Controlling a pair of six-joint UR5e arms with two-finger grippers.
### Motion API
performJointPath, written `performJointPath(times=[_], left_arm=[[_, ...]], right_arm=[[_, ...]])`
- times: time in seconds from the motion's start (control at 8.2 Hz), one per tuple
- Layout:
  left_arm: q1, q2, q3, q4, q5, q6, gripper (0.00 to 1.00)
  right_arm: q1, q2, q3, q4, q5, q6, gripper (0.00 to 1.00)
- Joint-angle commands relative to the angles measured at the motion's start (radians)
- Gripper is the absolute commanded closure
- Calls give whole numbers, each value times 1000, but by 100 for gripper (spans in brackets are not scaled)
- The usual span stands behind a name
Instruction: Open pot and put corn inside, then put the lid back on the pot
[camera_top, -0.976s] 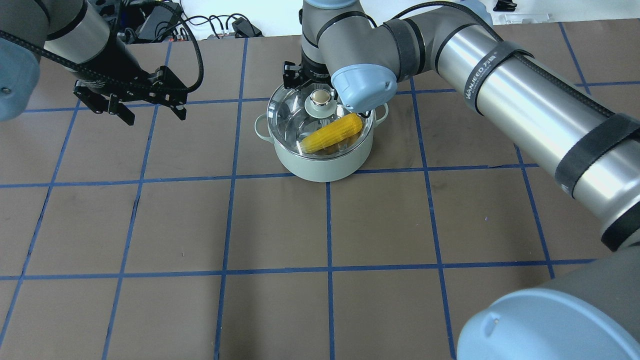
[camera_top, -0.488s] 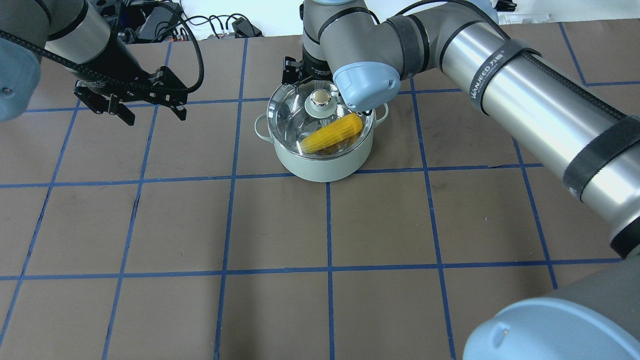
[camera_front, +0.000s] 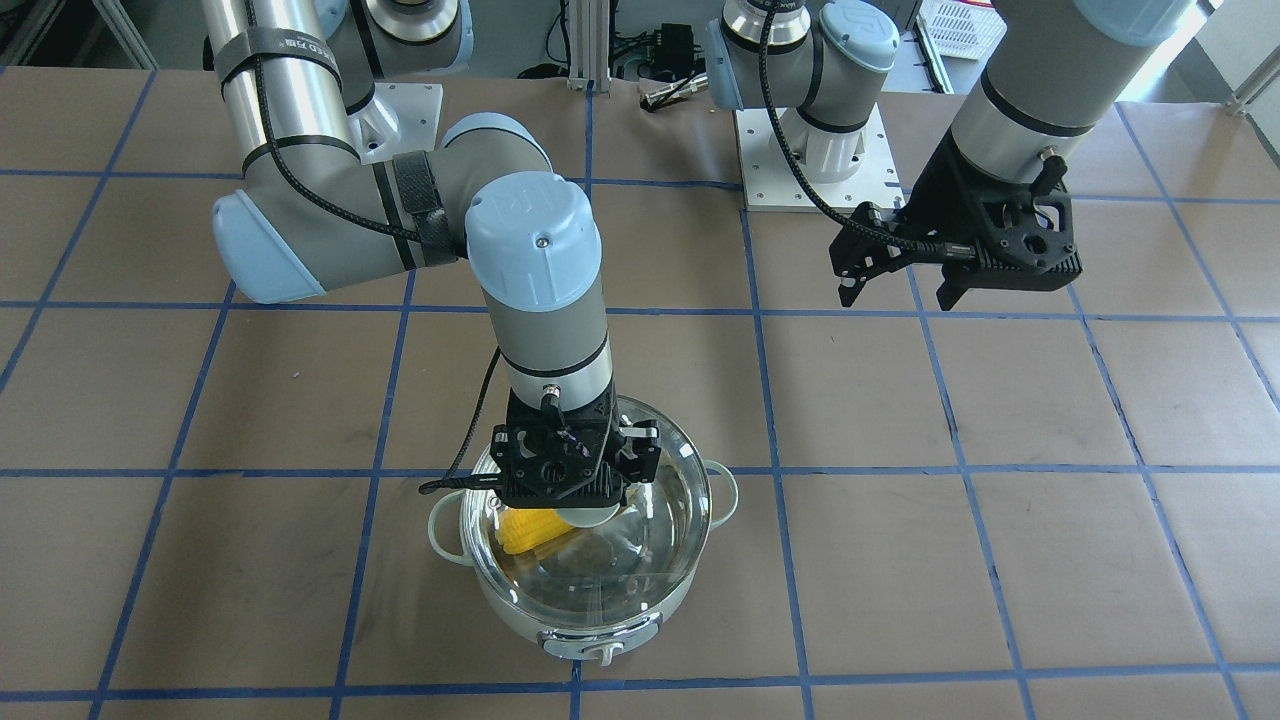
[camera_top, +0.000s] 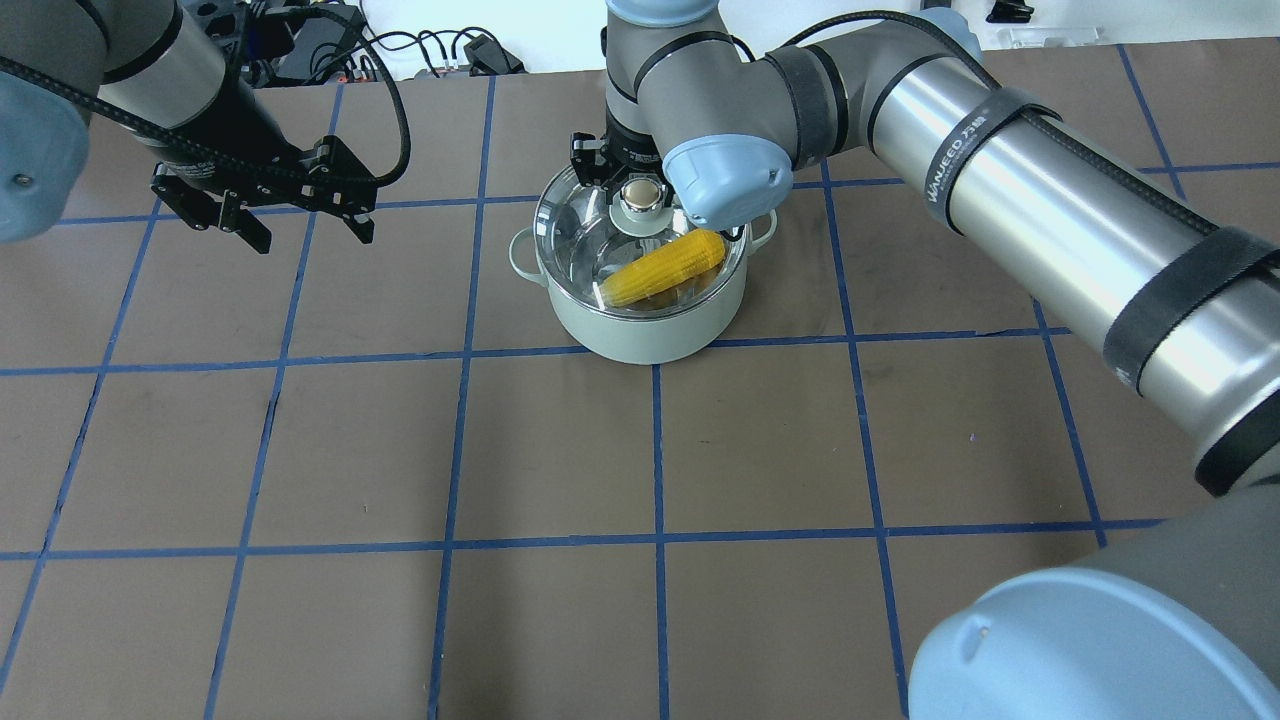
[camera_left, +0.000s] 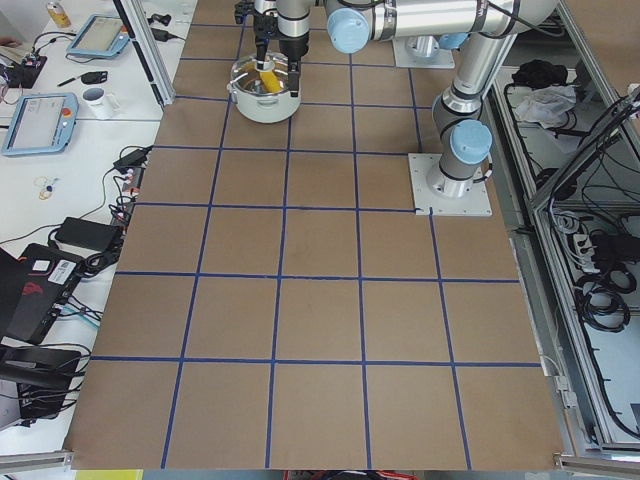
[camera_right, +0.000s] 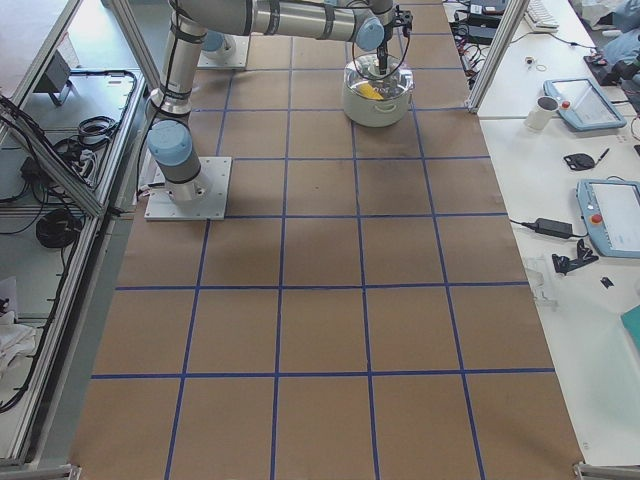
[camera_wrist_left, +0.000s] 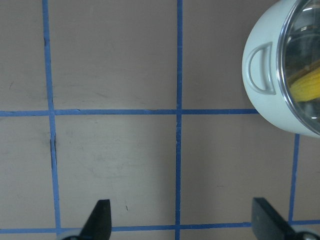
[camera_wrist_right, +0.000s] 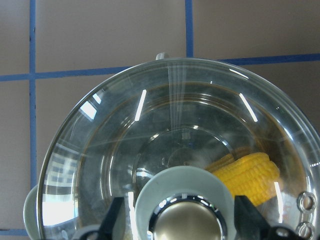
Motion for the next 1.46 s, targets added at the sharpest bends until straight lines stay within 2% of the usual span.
performJointPath(times=[0.0, 0.24, 1.34], left_arm=[[-1, -18, -2, 12, 104, -3, 0], [-1, -18, -2, 13, 101, -3, 0], [-4, -18, -3, 10, 97, 5, 0]], right_arm=[[0, -5, -2, 5, -19, -3, 73], [0, -12, -2, 11, -60, -10, 74], [1, -1, 1, 2, -46, 8, 75]])
